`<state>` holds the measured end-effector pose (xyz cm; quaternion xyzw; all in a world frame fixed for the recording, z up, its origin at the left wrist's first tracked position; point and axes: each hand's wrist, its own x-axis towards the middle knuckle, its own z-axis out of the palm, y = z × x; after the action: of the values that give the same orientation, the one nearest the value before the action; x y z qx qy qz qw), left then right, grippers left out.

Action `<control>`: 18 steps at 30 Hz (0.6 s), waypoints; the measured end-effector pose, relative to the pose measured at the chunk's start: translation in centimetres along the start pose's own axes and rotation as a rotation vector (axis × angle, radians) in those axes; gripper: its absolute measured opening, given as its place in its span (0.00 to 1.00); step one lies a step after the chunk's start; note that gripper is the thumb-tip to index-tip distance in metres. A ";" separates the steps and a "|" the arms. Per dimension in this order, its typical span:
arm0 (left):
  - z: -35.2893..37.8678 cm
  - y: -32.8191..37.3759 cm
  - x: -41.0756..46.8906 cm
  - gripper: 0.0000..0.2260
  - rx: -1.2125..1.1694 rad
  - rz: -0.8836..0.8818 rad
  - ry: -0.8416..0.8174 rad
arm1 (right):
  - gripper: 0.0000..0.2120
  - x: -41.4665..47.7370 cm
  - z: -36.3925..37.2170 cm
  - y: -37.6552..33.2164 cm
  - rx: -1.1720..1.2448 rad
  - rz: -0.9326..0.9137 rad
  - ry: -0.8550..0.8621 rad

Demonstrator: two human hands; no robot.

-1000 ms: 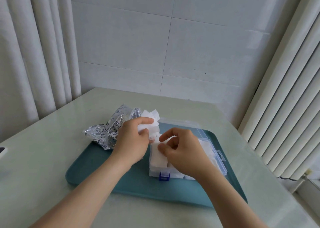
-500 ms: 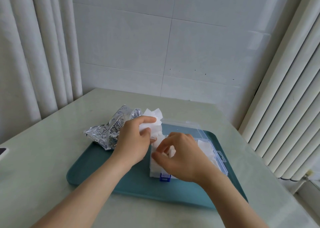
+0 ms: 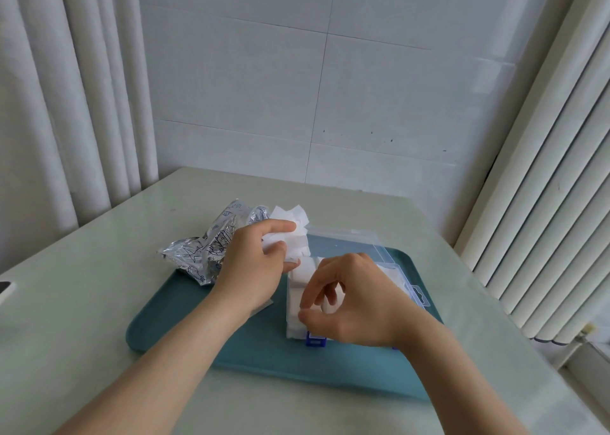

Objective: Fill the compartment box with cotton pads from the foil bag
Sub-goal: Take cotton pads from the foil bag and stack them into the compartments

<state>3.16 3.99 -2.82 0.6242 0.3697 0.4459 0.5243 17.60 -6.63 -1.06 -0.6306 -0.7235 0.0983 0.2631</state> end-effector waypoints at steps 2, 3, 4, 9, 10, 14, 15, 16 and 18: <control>0.0 0.1 0.0 0.20 -0.016 -0.012 0.004 | 0.06 0.0 0.0 0.0 -0.027 -0.007 -0.046; 0.0 0.1 0.0 0.20 -0.023 -0.017 0.006 | 0.07 0.0 0.1 0.1 -0.035 -0.005 -0.058; 0.0 0.1 0.0 0.20 -0.028 -0.021 0.006 | 0.08 0.1 0.2 0.1 -0.040 -0.002 -0.062; 0.1 0.2 -0.1 0.20 -0.035 -0.037 0.003 | 0.08 0.3 0.3 0.3 -0.030 0.020 -0.048; 0.1 0.2 -0.1 0.20 -0.031 -0.035 0.004 | 0.08 0.3 0.1 0.2 -0.015 0.027 -0.042; 0.1 0.3 -0.2 0.20 -0.022 -0.028 0.001 | 0.06 -0.1 -0.5 -0.3 -0.005 0.012 -0.044; 0.1 0.4 -0.2 0.20 -0.022 -0.028 0.000 | 0.05 -0.2 -0.5 -0.4 -0.039 0.009 -0.064; 0.1 0.4 -0.2 0.20 -0.021 -0.028 0.001 | 0.04 -0.3 -0.5 -0.6 -0.072 0.009 -0.088; 0.1 0.4 -0.3 0.20 -0.011 -0.024 0.003 | 0.03 -0.3 -0.5 -0.8 -0.102 0.009 -0.126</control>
<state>3.17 3.66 -2.49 0.6162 0.3752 0.4426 0.5326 17.16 -7.14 -0.36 -0.6388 -0.7400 0.1020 0.1842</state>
